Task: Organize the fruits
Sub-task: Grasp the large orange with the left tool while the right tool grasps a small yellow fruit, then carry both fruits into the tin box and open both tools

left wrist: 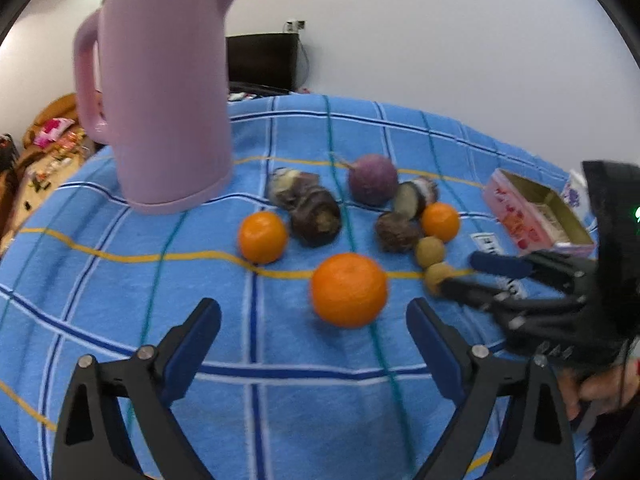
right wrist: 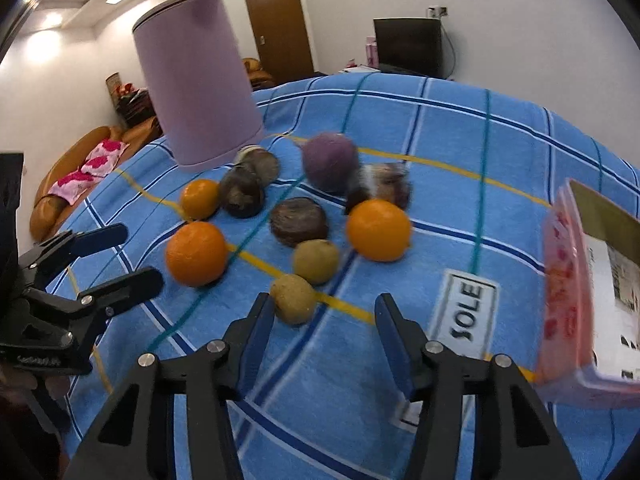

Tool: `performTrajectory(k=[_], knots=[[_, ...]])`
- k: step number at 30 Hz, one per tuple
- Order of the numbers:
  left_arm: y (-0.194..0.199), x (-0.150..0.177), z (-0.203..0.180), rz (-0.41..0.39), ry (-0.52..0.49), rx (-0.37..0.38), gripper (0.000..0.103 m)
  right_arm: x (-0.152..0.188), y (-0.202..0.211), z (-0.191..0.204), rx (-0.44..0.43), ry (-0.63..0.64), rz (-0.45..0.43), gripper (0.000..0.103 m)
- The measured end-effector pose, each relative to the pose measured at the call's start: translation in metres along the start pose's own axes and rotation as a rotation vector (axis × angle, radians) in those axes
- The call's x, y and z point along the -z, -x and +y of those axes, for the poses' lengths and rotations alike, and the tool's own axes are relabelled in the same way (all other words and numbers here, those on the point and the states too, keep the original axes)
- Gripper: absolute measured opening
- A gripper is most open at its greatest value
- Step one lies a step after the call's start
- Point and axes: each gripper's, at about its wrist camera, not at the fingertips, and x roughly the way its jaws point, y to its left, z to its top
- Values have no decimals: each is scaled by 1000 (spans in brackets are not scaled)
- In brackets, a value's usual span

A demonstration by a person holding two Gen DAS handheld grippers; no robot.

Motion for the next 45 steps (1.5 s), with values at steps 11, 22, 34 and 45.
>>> performTrajectory(k=[11, 22, 34, 45], knots=[[-36, -16, -20, 70, -16, -13, 79, 0, -6, 9, -15, 51, 43, 26], [-50, -13, -24, 105, -29, -19, 50, 6, 32, -24, -34, -27, -57, 26], [-20, -20, -42, -34, -28, 40, 50, 4, 84, -58, 133, -27, -264, 26], [-19, -49, -117, -104, -106, 66, 50, 14, 108, -103, 290, -55, -309, 26]])
